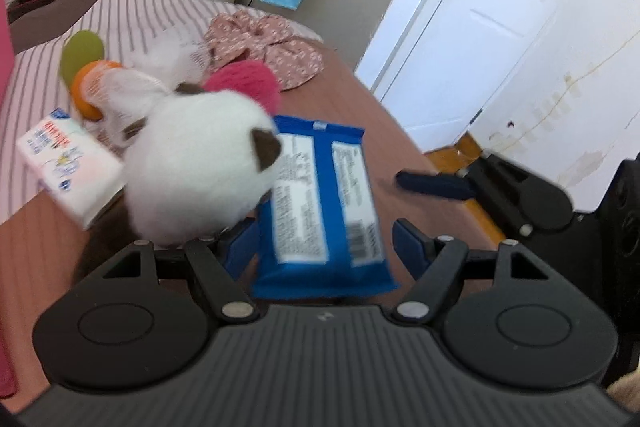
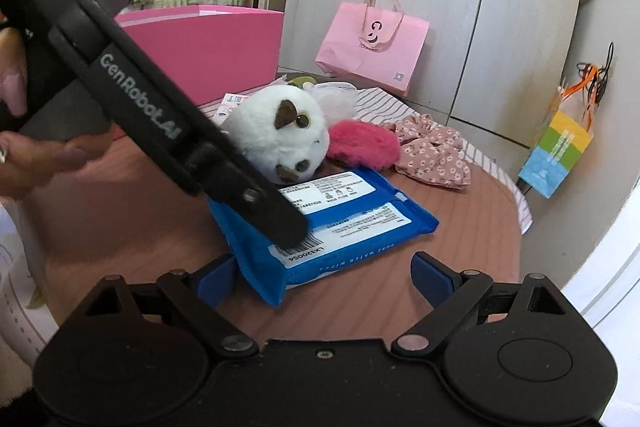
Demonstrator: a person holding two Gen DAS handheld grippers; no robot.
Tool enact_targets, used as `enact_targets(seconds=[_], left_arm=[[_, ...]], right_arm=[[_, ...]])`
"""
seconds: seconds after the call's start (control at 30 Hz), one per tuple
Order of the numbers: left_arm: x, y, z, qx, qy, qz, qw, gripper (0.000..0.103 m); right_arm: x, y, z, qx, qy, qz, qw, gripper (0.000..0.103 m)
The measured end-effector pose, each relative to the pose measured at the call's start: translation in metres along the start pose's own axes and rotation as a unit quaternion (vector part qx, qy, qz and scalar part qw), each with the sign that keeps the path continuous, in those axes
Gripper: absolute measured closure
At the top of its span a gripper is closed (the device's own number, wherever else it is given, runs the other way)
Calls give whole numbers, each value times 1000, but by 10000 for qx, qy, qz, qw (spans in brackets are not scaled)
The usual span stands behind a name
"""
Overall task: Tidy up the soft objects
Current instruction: 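Move the left gripper to the blue snack packet and close on it, then lift the blue packet with the left gripper and carry it over the box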
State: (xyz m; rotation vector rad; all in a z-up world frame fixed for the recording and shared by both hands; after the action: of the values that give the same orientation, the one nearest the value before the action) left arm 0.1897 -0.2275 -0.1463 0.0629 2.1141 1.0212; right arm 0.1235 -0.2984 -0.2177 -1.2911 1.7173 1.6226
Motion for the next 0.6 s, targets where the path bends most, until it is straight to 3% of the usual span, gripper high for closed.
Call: enact_targets(seconds=[0.1,0.2,0.4,0.6], left_arm=[[0,-6,-3,-122,-87,-189,9997,30],[5,-8,-1,-209,-179,-251,9993,39],[4,-9,1,-321,-63,-286,9991,42],[13,-10,-15,-243,-343,-135,9990,42]], right_arm=[[-1,-9,-3,-122,-344,-38,9993,8],[2,-15,-7,-300,-777,-19,9965,8],[2,-18,-4,-230,-833,35,9963,10],[0,-19,1,-65,-900,-35,9959,13]])
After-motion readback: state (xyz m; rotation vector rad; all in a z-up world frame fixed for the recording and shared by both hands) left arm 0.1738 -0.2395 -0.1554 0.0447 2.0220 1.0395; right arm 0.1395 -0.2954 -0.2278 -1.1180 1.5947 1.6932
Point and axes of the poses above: each gripper's, at about its wrist camera, not at the fingertips, and y roughly against the way its jaws point, z to its left, x to its underside, the point moved 7 cm from there along -y, roughly the way its jaws point, and after that the axes turned 4 degrees about y, right-handed, at the moved point
